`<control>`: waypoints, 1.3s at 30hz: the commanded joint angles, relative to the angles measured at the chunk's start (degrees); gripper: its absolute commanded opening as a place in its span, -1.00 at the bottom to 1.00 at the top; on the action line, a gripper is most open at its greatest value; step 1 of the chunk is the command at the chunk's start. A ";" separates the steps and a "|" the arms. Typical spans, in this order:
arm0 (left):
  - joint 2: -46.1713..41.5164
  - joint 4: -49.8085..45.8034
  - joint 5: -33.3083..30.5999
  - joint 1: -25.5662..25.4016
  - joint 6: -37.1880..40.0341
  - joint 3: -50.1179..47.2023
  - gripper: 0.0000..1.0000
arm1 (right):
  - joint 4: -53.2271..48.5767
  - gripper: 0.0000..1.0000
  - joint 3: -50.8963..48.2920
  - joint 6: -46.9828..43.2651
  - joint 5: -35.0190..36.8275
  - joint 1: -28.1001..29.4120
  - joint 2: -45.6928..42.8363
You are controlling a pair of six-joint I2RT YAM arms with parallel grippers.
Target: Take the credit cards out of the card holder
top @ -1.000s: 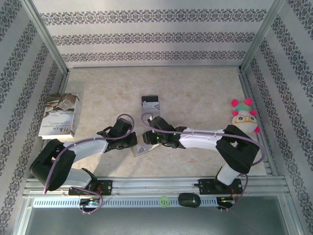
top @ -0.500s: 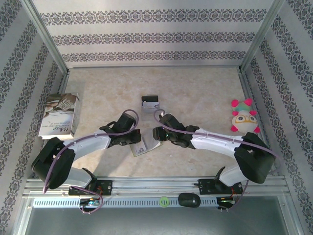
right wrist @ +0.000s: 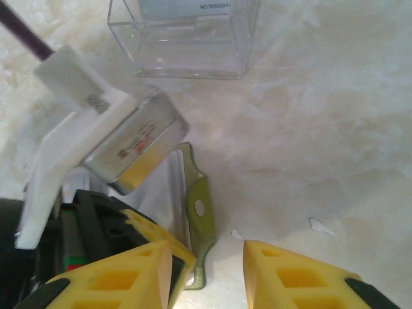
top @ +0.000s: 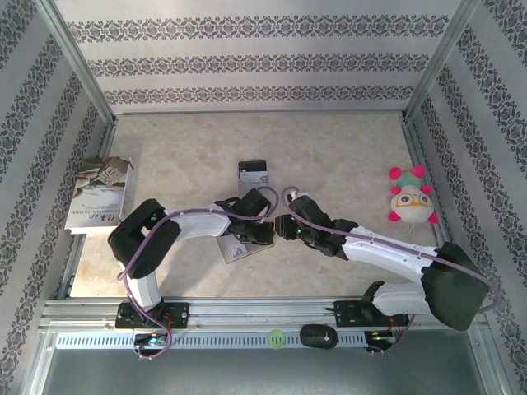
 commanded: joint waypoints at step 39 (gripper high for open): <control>-29.67 -4.69 -9.74 14.49 -2.77 -28.79 -0.91 | -13.01 -0.64 35.86 -14.80 -10.81 1.22 41.95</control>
